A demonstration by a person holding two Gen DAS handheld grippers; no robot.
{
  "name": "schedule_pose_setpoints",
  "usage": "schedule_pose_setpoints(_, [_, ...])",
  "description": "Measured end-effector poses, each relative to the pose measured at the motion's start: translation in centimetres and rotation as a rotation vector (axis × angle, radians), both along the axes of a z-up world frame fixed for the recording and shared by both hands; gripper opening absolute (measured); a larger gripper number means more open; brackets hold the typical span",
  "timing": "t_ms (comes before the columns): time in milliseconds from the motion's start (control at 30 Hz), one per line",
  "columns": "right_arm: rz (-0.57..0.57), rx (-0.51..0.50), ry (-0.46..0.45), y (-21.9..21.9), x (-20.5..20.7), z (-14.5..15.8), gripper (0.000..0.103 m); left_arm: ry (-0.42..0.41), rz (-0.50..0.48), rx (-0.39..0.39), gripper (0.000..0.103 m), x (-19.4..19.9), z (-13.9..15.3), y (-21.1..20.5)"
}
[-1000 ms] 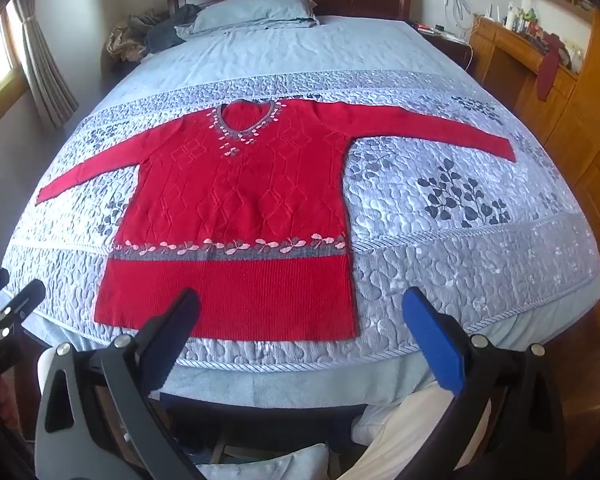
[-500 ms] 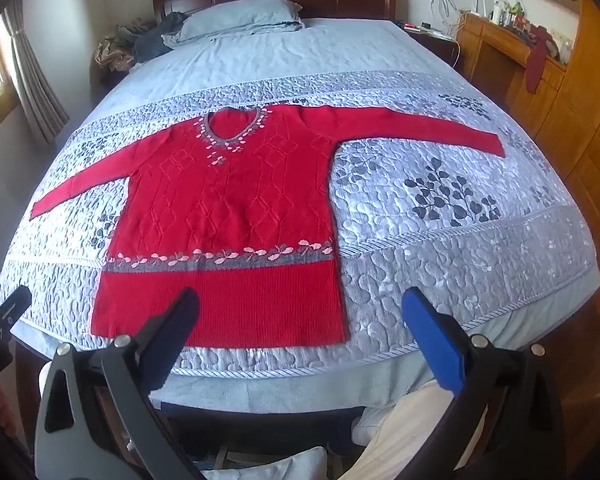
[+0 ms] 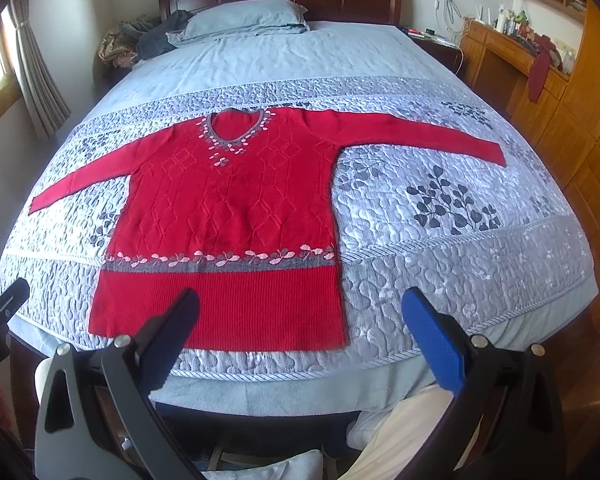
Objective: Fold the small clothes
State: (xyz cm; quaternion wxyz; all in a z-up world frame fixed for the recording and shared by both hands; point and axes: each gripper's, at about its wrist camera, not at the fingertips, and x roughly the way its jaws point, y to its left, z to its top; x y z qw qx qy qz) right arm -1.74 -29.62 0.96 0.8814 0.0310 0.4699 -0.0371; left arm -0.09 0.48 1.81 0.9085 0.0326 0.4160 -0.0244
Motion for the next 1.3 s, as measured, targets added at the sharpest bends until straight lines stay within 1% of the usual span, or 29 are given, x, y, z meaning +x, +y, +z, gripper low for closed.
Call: schedule_pose_setpoints(1300, [0.014,-0.018,-0.011,0.54,0.12,-0.04,0.100,-0.006,0.013,0.005,0.099,0.37,0.14,0.33])
